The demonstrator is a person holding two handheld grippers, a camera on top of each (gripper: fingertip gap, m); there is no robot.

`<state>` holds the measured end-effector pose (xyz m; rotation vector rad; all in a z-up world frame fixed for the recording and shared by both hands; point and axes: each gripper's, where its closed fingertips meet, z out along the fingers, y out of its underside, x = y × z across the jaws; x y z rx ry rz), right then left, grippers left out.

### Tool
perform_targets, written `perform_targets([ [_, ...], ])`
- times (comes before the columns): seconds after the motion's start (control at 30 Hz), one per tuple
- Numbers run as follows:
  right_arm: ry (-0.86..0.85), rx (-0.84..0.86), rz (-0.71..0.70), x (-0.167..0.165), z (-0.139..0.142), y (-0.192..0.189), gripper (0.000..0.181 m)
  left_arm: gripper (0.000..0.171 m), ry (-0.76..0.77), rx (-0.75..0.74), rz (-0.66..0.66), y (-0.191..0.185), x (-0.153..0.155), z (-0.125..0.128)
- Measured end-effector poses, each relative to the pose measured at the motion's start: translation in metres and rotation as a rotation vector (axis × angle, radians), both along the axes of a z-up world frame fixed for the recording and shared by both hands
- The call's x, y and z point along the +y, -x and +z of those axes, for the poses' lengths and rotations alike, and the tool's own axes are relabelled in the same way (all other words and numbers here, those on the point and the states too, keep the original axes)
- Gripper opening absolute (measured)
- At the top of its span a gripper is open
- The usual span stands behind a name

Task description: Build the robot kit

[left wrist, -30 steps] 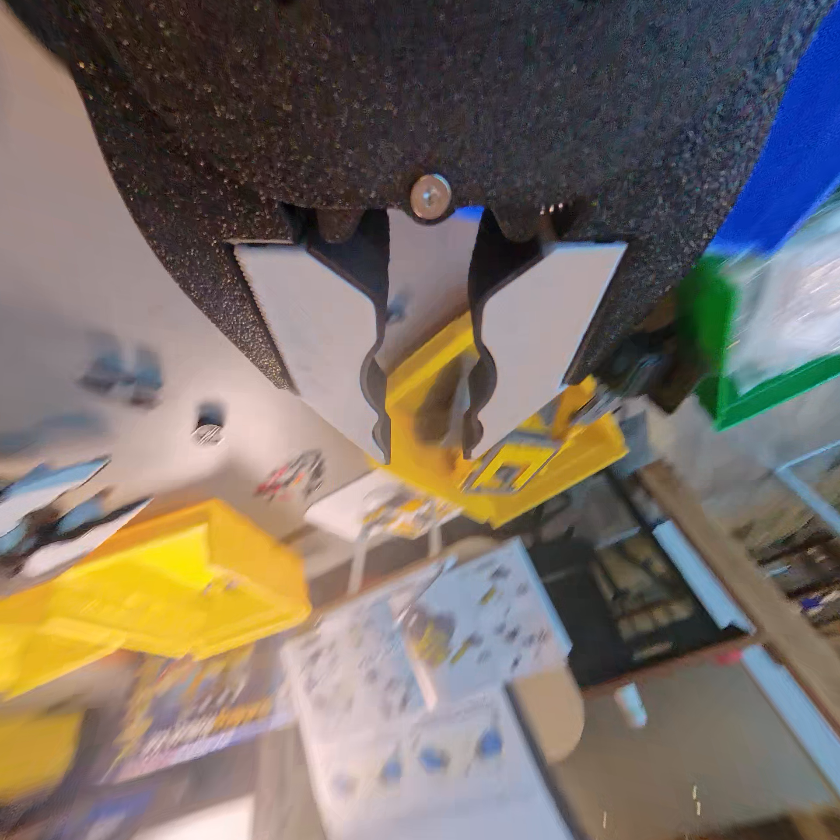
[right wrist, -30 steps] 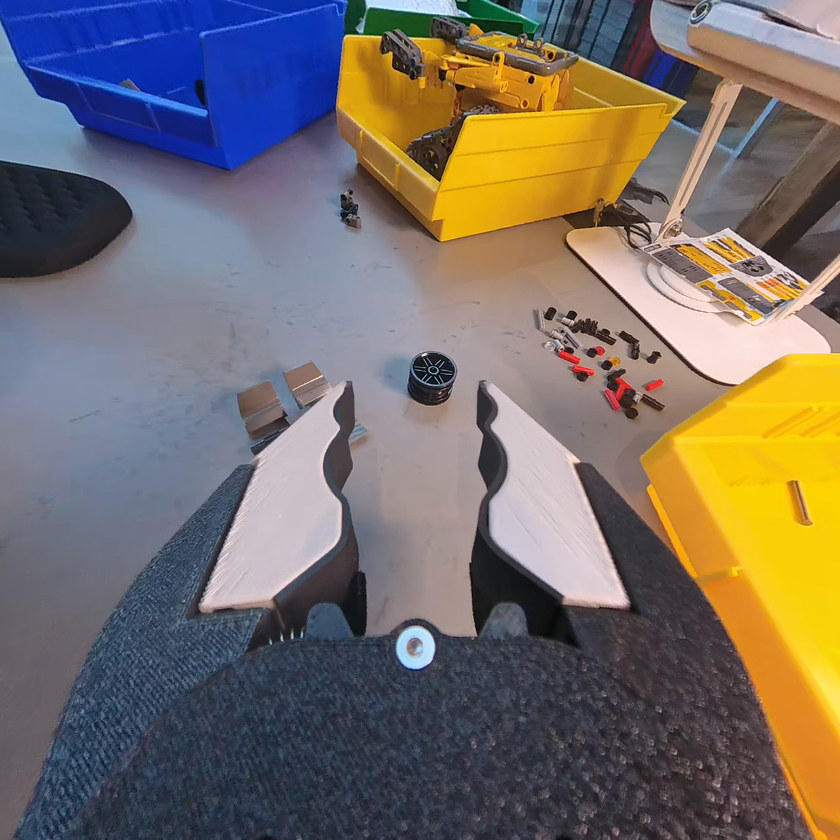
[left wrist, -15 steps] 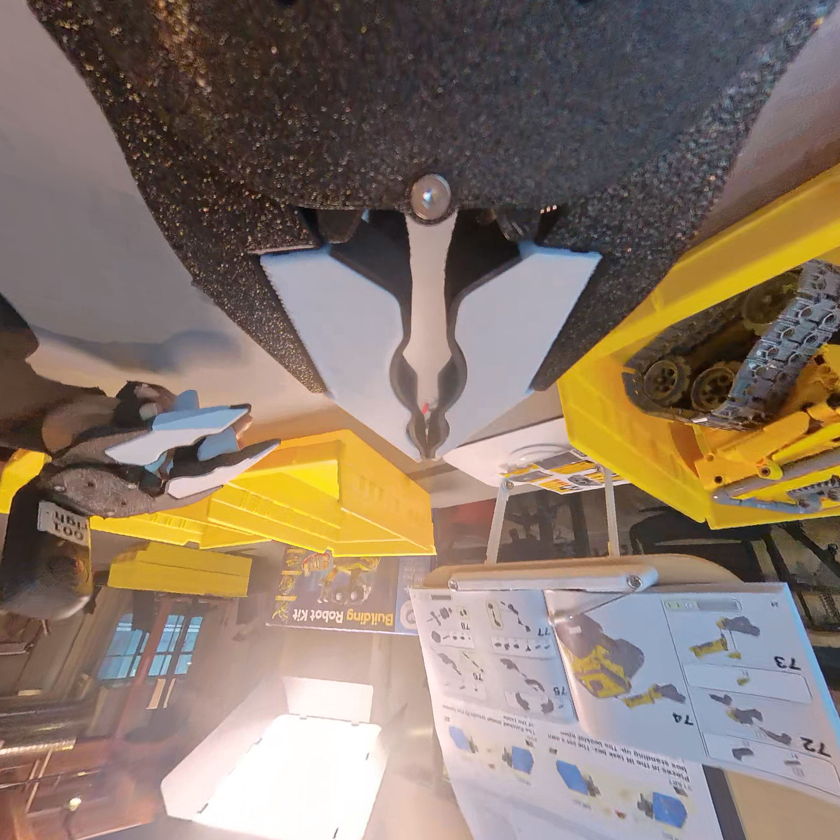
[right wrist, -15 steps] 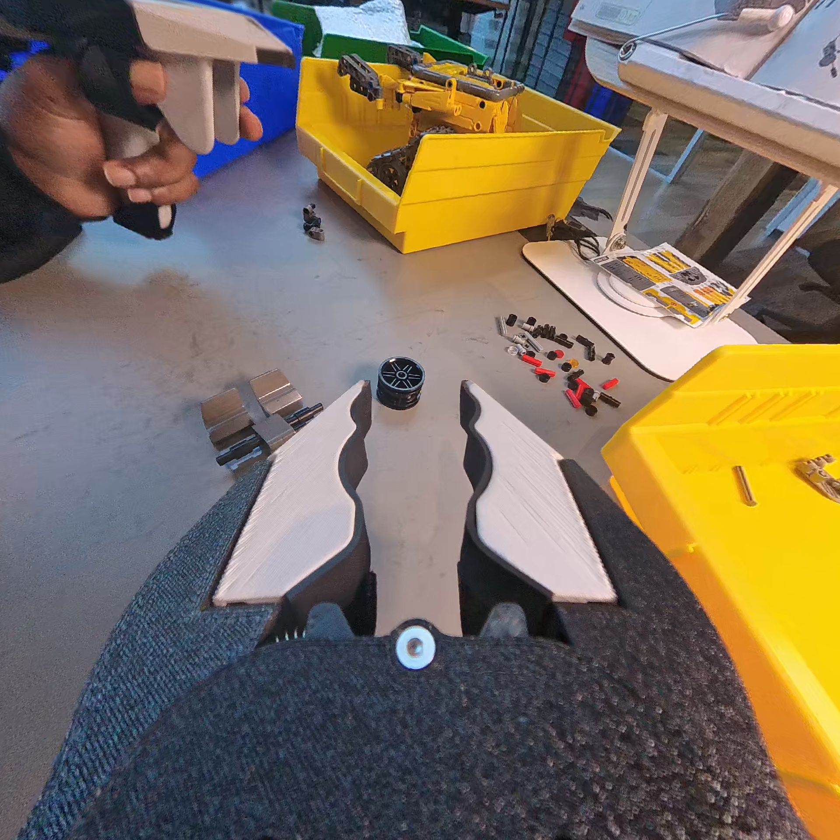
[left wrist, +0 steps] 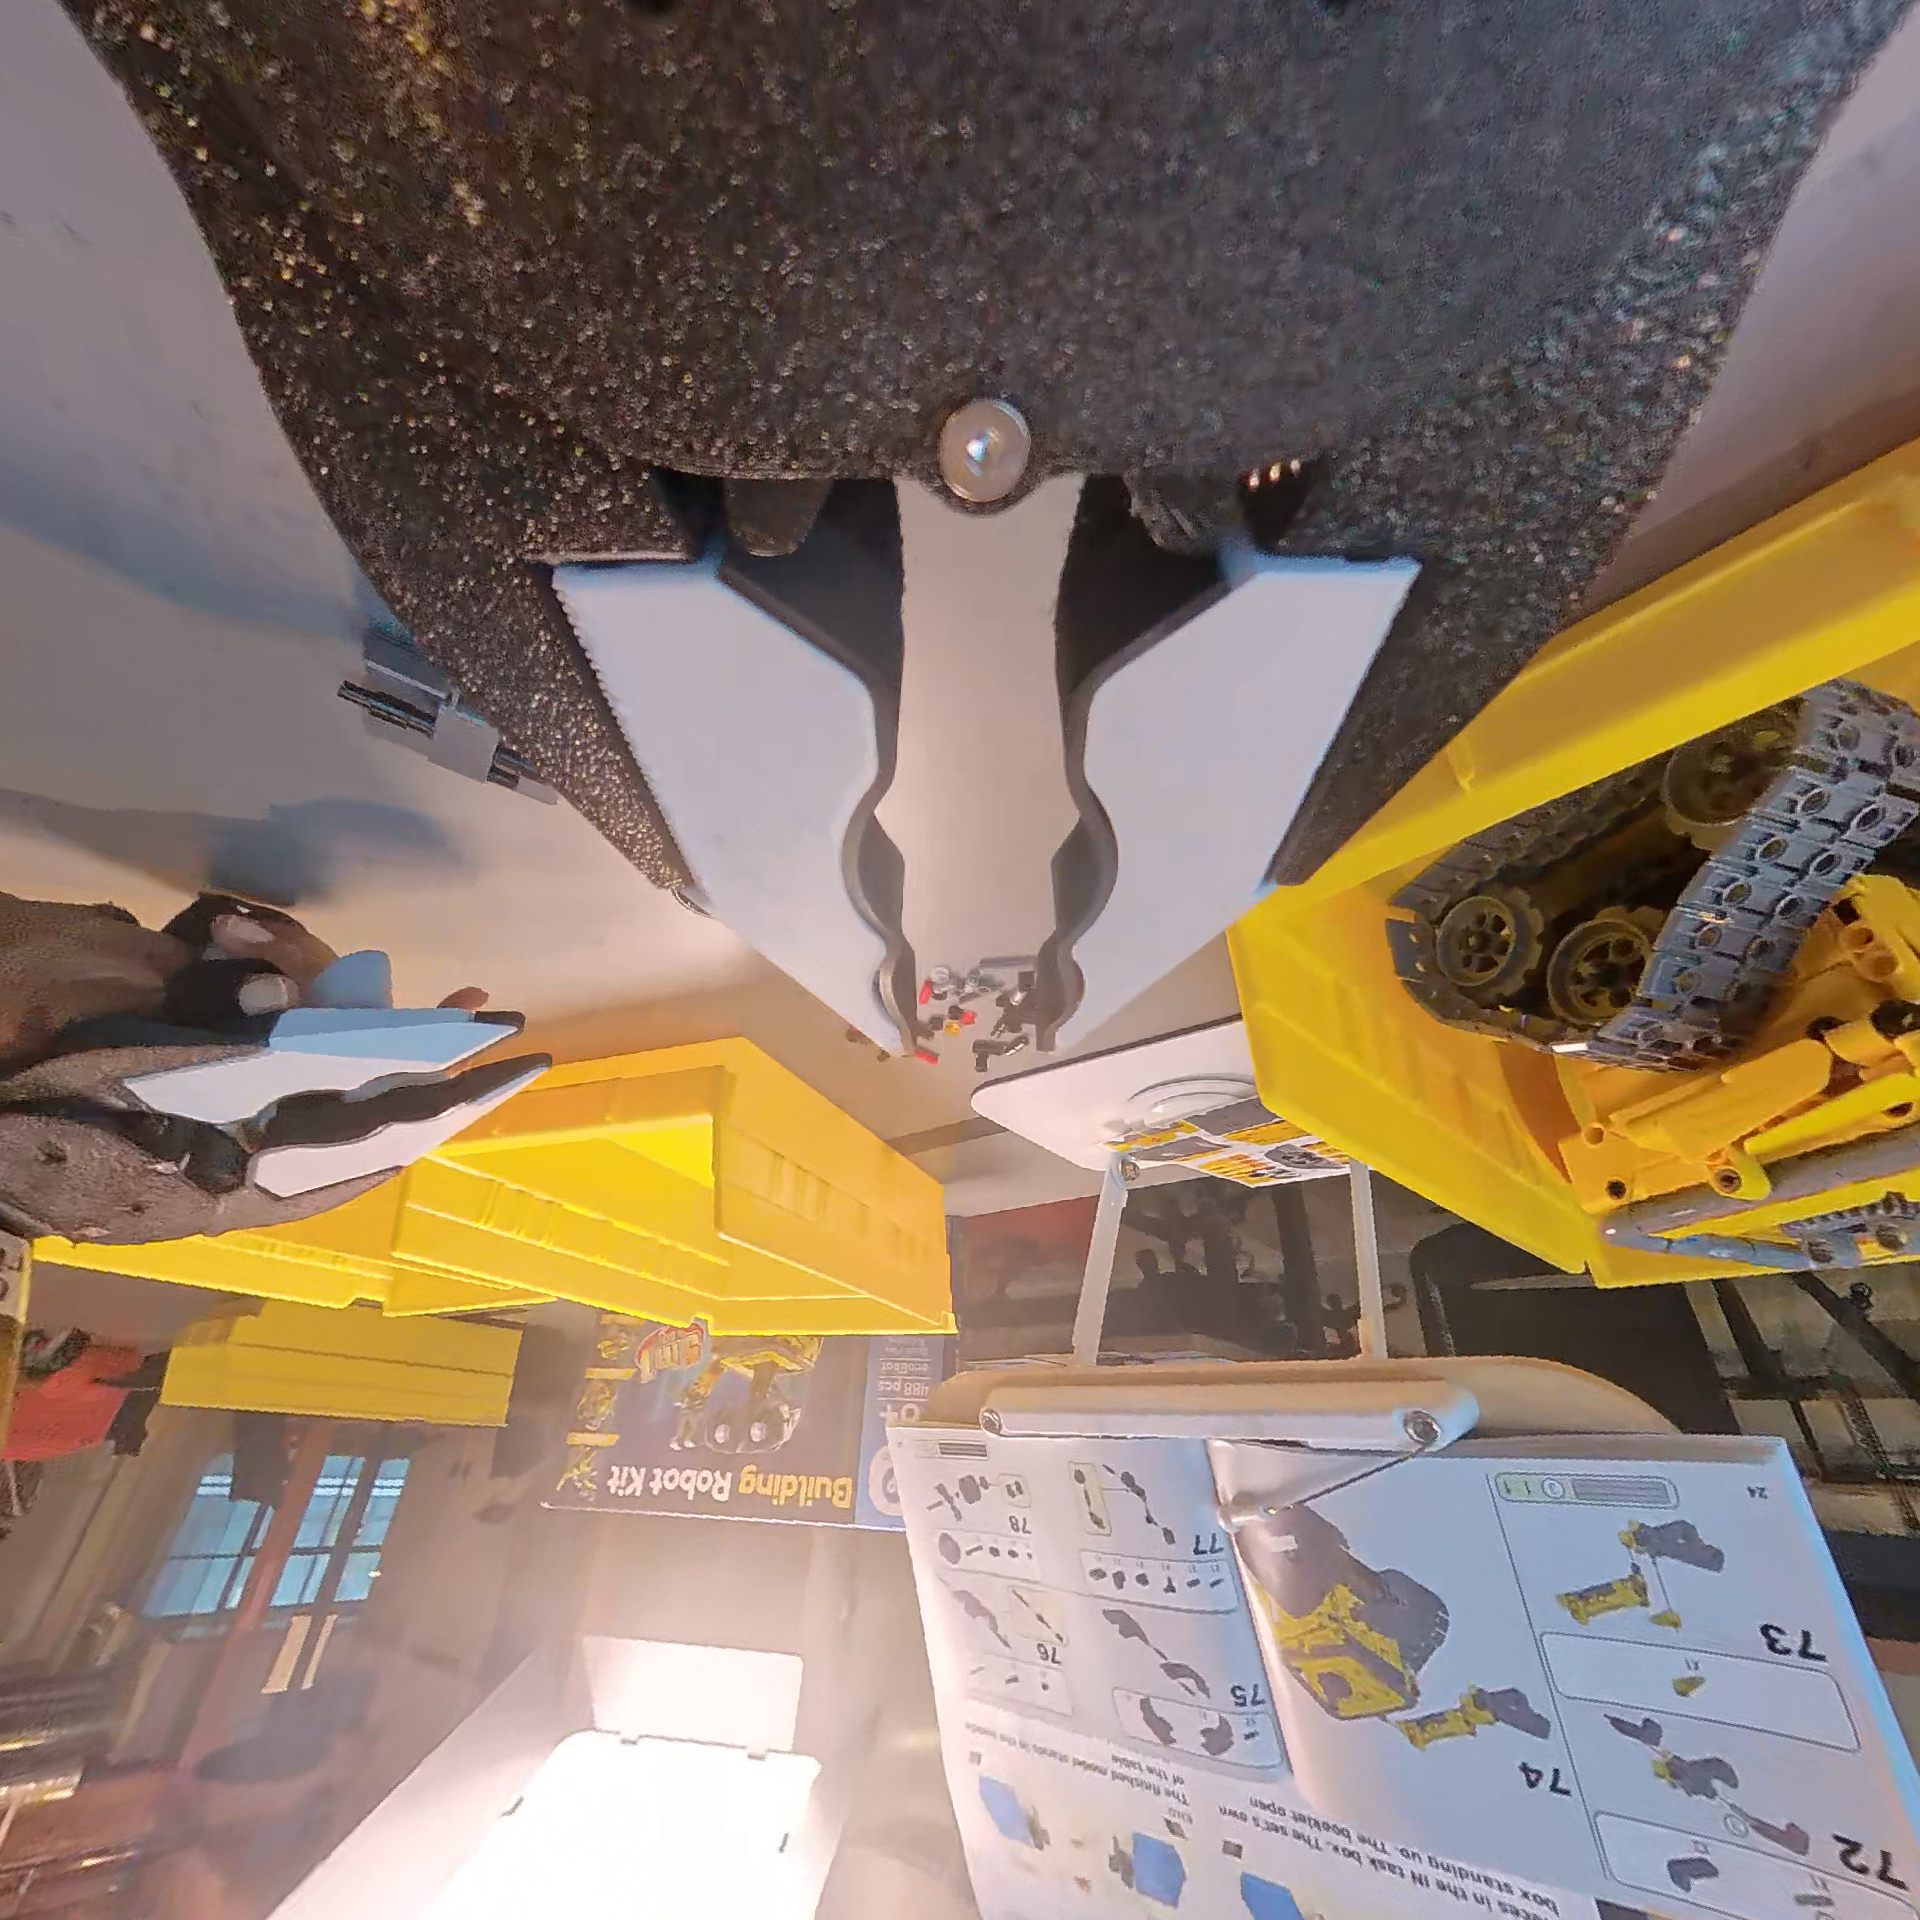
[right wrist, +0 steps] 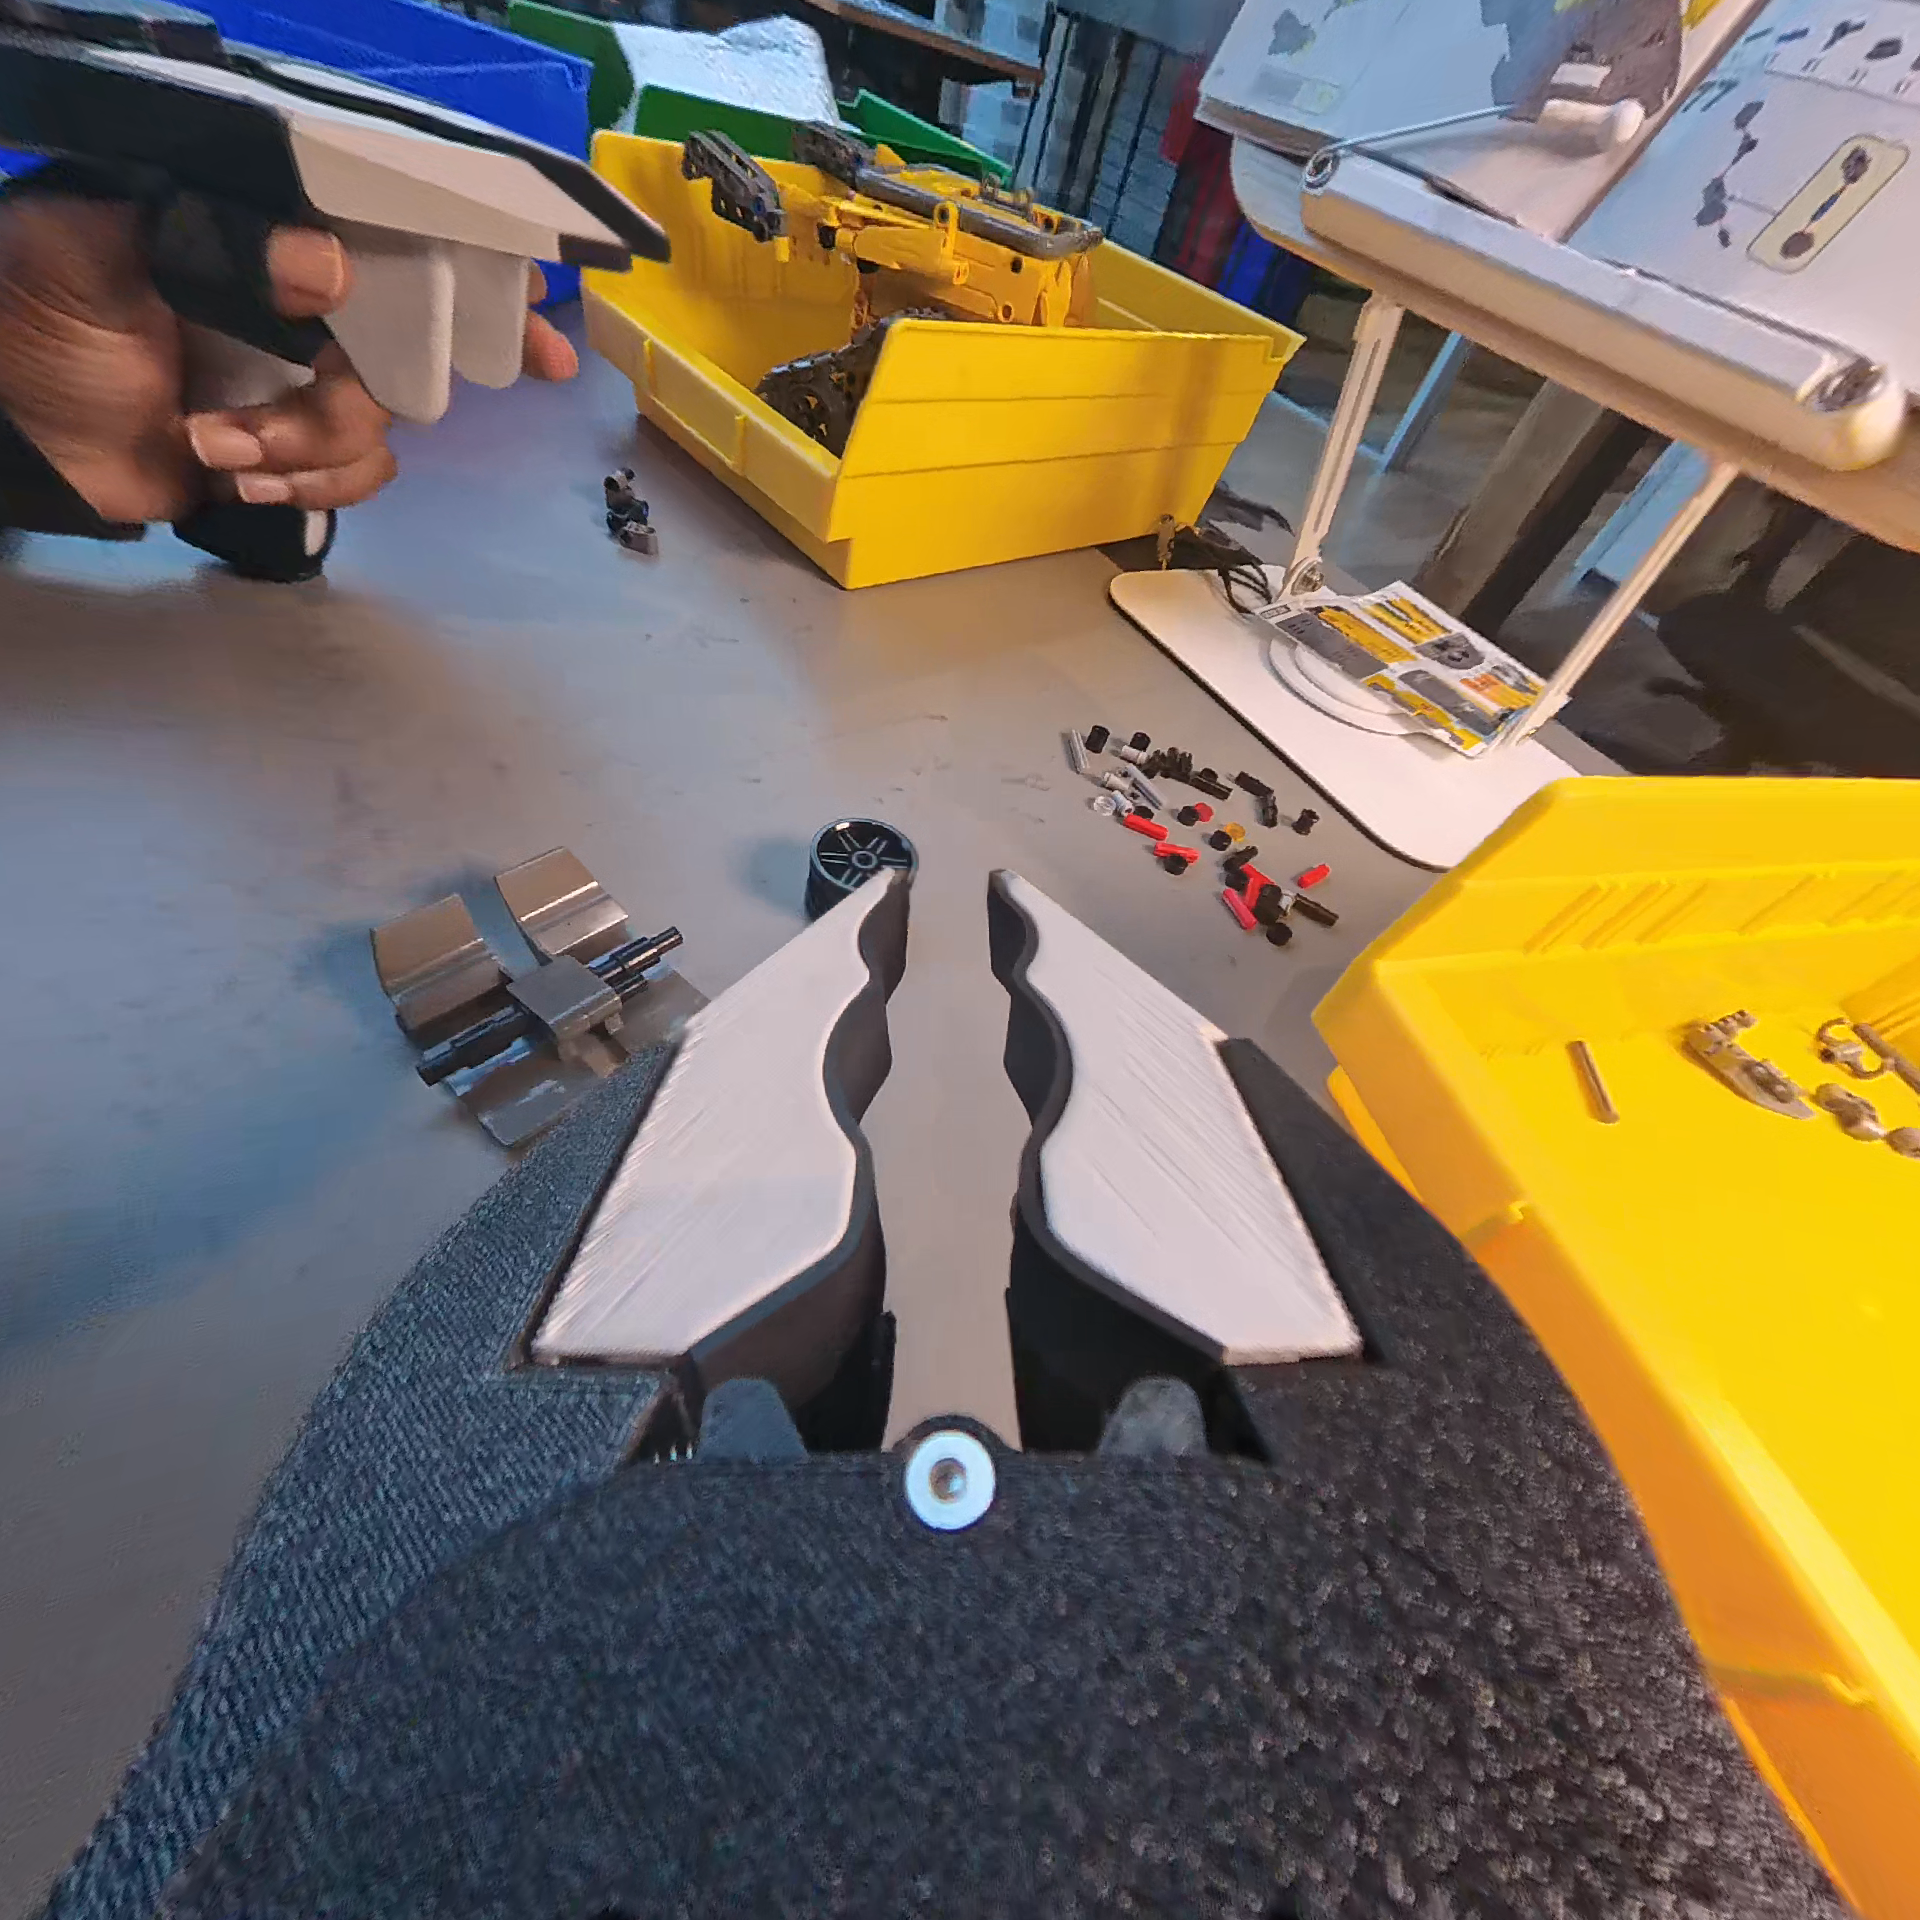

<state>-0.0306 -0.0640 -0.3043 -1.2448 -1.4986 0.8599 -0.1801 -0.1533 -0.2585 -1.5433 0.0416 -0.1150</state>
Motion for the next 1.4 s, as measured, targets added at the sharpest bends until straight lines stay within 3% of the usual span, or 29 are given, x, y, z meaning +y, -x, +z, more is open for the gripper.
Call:
perform_targets([
  [0.2, 0.031, 0.011, 0.034, -0.014, 0.006, 0.005, 0.027, 0.024, -0.066, 0.060, 0.008, -0.003, -0.016, 0.019],
  [0.33, 0.035, -0.047, 0.015, -0.013, -0.005, 0.011, 0.042, 0.024, -0.098, 0.135, 0.014, -0.012, -0.022, 0.031],
  [0.47, 0.098, -0.169, -0.007, -0.011, -0.025, 0.025, 0.065, 0.028, -0.081, 0.154, -0.012, -0.018, -0.006, 0.024],
  [0.57, 0.095, -0.258, 0.002, -0.010, -0.035, 0.036, 0.070, 0.031, -0.081, 0.185, -0.027, -0.017, 0.013, 0.025],
  [0.73, 0.123, -0.337, 0.029, -0.005, -0.048, 0.053, 0.065, 0.033, -0.024, 0.135, -0.063, -0.006, 0.035, 0.011],
  [0.9, 0.107, -0.386, 0.103, -0.012, -0.055, 0.058, 0.051, 0.029, 0.004, 0.111, -0.111, -0.020, 0.021, 0.003],
  [0.97, 0.079, -0.403, 0.114, -0.012, -0.056, 0.058, 0.031, 0.028, 0.019, 0.114, -0.125, -0.026, 0.018, -0.001],
  [1.27, 0.072, -0.425, 0.062, 0.007, -0.057, 0.028, 0.031, 0.028, 0.055, 0.270, -0.112, -0.043, 0.017, -0.009],
  [1.33, 0.065, -0.411, 0.057, 0.006, -0.055, 0.028, 0.051, 0.028, 0.059, 0.271, -0.102, -0.041, 0.018, -0.009],
  [1.4, 0.071, -0.309, 0.058, 0.005, -0.032, 0.030, 0.056, 0.028, 0.061, 0.257, -0.098, -0.039, 0.018, -0.009],
])
